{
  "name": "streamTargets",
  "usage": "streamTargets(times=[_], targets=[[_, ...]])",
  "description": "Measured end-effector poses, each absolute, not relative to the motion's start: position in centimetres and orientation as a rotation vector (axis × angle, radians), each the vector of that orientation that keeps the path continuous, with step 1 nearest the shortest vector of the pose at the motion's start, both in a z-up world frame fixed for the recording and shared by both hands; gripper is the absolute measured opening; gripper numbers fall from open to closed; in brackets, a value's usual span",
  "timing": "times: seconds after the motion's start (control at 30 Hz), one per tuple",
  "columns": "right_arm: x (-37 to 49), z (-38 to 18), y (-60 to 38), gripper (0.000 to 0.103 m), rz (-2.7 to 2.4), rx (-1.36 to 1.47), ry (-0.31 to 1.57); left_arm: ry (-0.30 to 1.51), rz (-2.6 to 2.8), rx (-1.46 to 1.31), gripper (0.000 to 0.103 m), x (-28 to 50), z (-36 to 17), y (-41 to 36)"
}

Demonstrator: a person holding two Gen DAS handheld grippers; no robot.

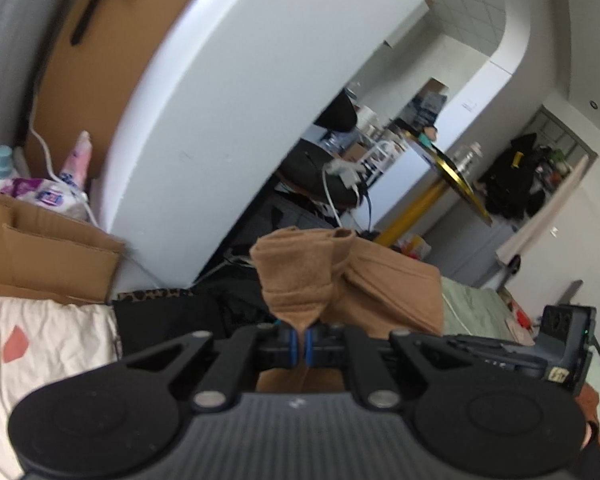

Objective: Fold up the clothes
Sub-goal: 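Carry the held shirt with both tools over to the clothes pile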

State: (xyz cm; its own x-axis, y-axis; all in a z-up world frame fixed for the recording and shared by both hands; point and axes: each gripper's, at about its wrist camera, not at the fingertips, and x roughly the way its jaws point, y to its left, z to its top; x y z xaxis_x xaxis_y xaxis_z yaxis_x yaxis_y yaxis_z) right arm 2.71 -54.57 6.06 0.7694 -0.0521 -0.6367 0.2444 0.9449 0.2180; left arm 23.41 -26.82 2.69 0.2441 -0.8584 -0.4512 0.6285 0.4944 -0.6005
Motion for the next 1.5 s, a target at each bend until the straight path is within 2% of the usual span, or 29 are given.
streamTargets(times=[0.63, 1.13, 1.5], targets=[[3.1, -3.6, -58.3, 0.014, -0.333, 0.288, 0.764, 0.862, -1.197, -0.306, 0.004, 25.8, -6.9, -30.4], [8.9, -10.9, -59.7, 0.014, -0.354, 0.264, 0.842, 0.921, -1.164, -0.342, 0.004, 30.1, -15.2, -31.1], [13.7, -14.2, -61.8, 0.014, -0.375, 0.223, 0.866, 0.908, -1.115, -0.310, 0.004, 34.9, -17.8, -33.1]])
